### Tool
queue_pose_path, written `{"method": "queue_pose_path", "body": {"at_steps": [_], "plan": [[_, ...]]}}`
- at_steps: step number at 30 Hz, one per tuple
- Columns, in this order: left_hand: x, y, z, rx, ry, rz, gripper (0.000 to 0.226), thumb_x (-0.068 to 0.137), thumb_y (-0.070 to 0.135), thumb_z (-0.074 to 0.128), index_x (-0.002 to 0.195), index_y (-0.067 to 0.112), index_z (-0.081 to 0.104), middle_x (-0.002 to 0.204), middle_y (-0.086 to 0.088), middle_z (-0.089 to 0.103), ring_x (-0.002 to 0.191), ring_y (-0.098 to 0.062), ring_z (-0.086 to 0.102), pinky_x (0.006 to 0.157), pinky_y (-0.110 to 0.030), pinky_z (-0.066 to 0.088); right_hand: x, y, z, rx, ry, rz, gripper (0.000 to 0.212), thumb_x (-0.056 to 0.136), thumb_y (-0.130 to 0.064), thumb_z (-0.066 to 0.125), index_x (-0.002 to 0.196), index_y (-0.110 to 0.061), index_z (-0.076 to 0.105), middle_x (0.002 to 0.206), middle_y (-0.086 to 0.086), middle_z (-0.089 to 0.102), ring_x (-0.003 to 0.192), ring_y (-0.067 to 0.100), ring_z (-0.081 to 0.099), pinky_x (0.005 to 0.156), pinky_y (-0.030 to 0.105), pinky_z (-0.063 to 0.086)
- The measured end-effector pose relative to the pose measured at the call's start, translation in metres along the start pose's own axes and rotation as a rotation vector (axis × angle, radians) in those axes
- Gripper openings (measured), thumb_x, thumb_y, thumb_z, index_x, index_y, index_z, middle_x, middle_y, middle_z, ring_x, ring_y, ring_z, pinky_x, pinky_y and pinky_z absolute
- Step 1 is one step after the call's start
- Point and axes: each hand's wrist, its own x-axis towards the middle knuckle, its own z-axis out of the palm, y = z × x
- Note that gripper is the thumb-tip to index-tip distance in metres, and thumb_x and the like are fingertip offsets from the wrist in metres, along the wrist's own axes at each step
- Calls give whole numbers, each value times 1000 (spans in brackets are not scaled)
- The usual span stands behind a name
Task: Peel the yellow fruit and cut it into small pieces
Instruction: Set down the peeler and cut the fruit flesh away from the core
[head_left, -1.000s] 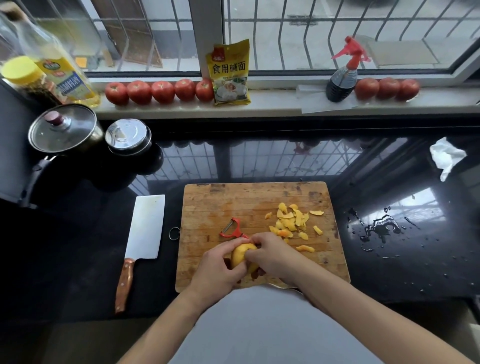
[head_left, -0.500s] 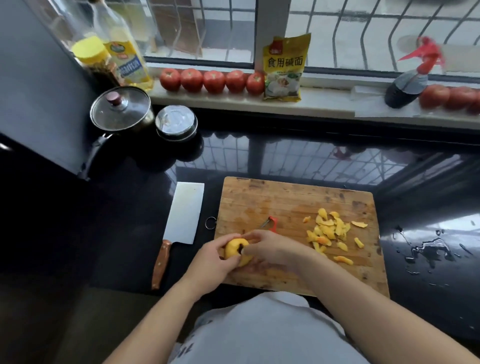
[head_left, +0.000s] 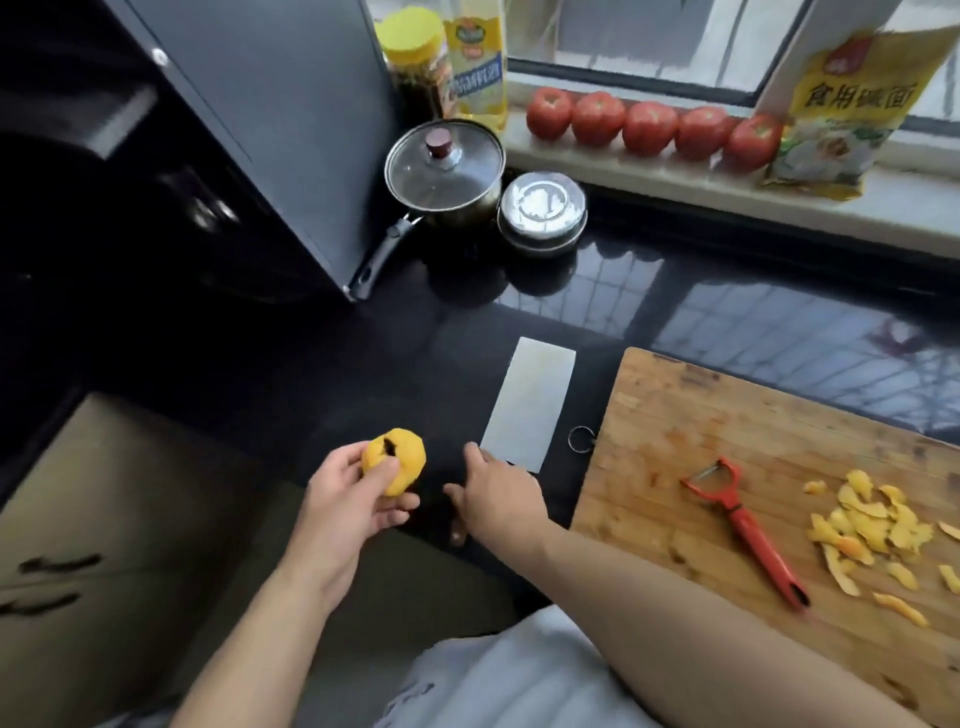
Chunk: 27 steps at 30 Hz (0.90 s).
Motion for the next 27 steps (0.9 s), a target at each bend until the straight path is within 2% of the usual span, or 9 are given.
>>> {"method": "queue_pose_path", "body": {"at_steps": [4, 7, 12, 14, 17, 19, 21, 23, 27], "plan": [[-2, 1, -7, 57, 11, -10, 24, 99, 19, 68, 122, 24, 63, 105, -8, 75, 79, -25, 72, 70, -37, 57, -9, -4, 0, 159, 23, 38, 17, 96, -30, 58, 105, -22, 46, 102, 6, 65, 92, 34, 66, 70, 39, 52], [2, 0, 3, 21, 17, -1, 22, 100, 16, 66, 120, 23, 64, 104, -10, 72, 70, -20, 63, 62, -34, 46, -21, 1, -24, 405, 44, 127, 16, 92, -17, 55, 97, -24, 42, 89, 1, 56, 80, 29, 59, 57, 30, 43], [14, -5, 68, 165, -230, -55, 20, 99, 14, 66, 118, 21, 64, 103, -7, 74, 69, -20, 65, 64, -34, 47, -63, 73, -102, 836, 277, 334, 19, 97, -13, 48, 102, -28, 38, 86, 3, 57, 68, 17, 54, 55, 34, 44], [13, -15, 115, 278, -362, -79, 19, 100, 13, 64, 118, 20, 63, 104, -8, 73, 69, -21, 68, 63, -35, 50, -102, 104, -122, 802, 397, 330, 30, 103, -23, 47, 127, -36, 34, 89, -4, 59, 69, 15, 60, 57, 35, 50], [5, -39, 183, 411, -512, -73, 18, 101, 20, 64, 118, 23, 62, 106, -6, 73, 71, -24, 73, 66, -41, 58, -160, 134, -125, 668, 566, 354, 63, 101, -49, 51, 153, -47, 16, 109, -24, 55, 93, 2, 59, 82, 27, 48], [0, -52, 216, 462, -548, -86, 19, 101, 27, 63, 120, 24, 60, 107, -6, 72, 67, -20, 75, 65, -37, 61, -179, 147, -118, 593, 568, 390, 45, 98, -55, 52, 141, -54, 37, 97, -24, 63, 87, 4, 62, 80, 33, 54], [-5, -59, 235, 583, -547, -44, 23, 102, 31, 60, 123, 23, 56, 104, -6, 73, 65, -17, 73, 60, -31, 61, -179, 157, -112, 621, 554, 494, 13, 101, -49, 48, 107, -45, 59, 77, -7, 67, 70, 14, 64, 67, 47, 57], [-6, -63, 238, 761, -537, 52, 26, 100, 43, 57, 119, 25, 54, 100, -2, 71, 77, -21, 74, 72, -38, 62, -174, 162, -103, 587, 538, 598, 26, 104, -38, 41, 85, -30, 57, 70, 1, 64, 63, 23, 61, 63, 52, 55], [1, -67, 221, 861, -469, 9, 31, 99, 56, 51, 103, 26, 57, 95, -4, 74, 86, -26, 74, 84, -46, 61, -191, 162, -79, 308, 444, 551, 21, 106, -34, 36, 93, -27, 51, 66, -2, 61, 59, 21, 59, 59, 49, 52]]}}
